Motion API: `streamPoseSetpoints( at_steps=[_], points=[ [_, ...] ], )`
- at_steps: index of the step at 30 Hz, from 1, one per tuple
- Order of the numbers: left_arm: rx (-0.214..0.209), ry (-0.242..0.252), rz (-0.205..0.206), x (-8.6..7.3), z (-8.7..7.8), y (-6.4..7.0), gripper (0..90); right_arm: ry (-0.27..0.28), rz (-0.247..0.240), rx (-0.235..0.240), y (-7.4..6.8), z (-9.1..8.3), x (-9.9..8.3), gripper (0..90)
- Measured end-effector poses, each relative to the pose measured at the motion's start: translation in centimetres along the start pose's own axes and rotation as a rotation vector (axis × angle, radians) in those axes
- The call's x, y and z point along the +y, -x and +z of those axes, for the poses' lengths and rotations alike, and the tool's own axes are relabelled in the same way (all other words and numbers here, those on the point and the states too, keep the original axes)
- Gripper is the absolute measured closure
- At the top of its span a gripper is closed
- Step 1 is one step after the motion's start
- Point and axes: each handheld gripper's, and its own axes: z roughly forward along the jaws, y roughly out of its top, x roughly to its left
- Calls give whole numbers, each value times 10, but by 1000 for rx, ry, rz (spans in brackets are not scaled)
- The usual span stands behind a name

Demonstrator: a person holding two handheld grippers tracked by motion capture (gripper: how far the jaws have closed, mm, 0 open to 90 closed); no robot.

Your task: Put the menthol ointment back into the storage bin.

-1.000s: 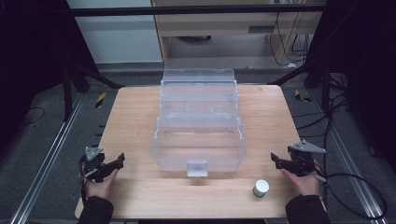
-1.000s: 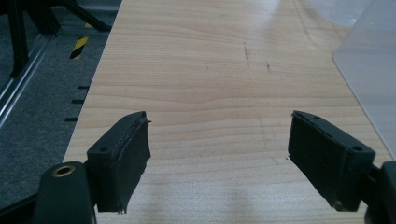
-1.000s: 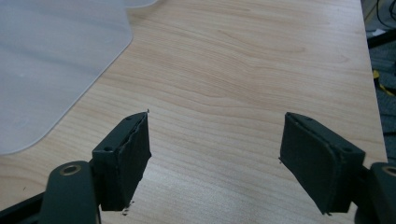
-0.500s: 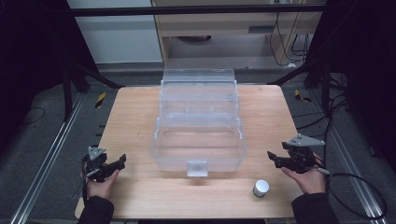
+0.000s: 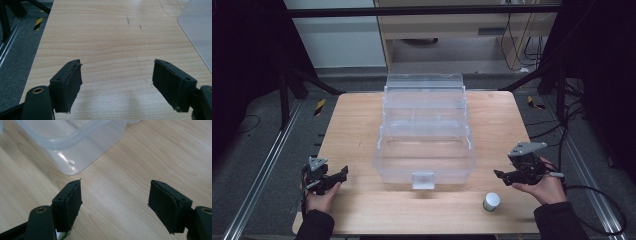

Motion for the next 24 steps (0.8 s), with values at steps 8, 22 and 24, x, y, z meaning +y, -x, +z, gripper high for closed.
streamPoseSetpoints(
  at_steps=[8,22,24],
  points=[
    [0,-6,4,0,1,0,236,-74,-85,76,-9,-4,7,265],
    [-4,-13,12,0,2,1,237,-263,-227,216,-26,0,14,255],
    [-5,-14,13,0,2,1,237,-285,-243,228,-29,1,14,257]
  ],
)
